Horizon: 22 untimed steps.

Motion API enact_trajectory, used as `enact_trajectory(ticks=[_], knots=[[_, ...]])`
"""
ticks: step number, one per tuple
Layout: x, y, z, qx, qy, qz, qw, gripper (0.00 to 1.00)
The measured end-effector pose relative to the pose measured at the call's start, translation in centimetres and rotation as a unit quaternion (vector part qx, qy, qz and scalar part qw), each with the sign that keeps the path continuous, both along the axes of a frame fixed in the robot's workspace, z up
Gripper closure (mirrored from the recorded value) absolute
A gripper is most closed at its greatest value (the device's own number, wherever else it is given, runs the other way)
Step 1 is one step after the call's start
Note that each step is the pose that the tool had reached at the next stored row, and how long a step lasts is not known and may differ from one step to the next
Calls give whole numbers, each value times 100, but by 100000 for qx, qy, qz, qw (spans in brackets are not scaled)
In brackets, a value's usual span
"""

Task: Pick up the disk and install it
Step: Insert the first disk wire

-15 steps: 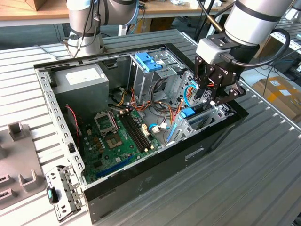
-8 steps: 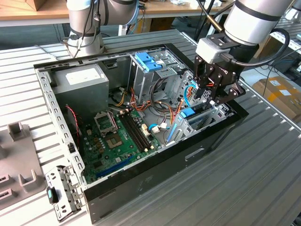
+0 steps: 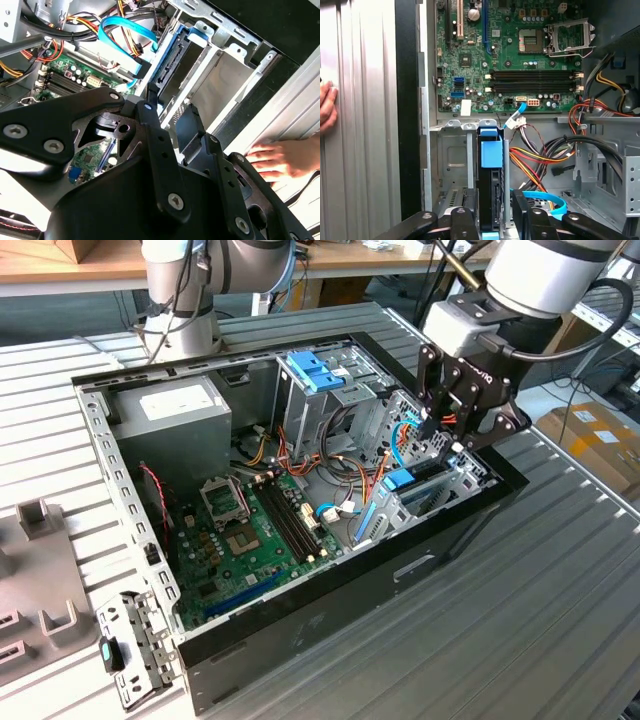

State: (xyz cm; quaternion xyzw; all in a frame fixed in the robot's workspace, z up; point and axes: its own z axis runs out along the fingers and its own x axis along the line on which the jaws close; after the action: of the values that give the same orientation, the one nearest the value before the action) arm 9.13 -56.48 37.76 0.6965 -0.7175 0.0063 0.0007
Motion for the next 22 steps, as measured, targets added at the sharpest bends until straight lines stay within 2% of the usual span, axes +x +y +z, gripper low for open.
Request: enact_trajectory(ticks=[6,8,10,12,14,15,22], knots=[[0,14,3,-32,1,-1,100000,58],[1,40,3,-31,1,1,100000,58],[3,86,3,-36,0,0,100000,58],[4,96,3,-35,0,-7,100000,58],[11,96,69,-46,3,-3,100000,58],[11,97,77,-46,6,-4,100000,58],[63,144,79,-53,7,0,100000,58]])
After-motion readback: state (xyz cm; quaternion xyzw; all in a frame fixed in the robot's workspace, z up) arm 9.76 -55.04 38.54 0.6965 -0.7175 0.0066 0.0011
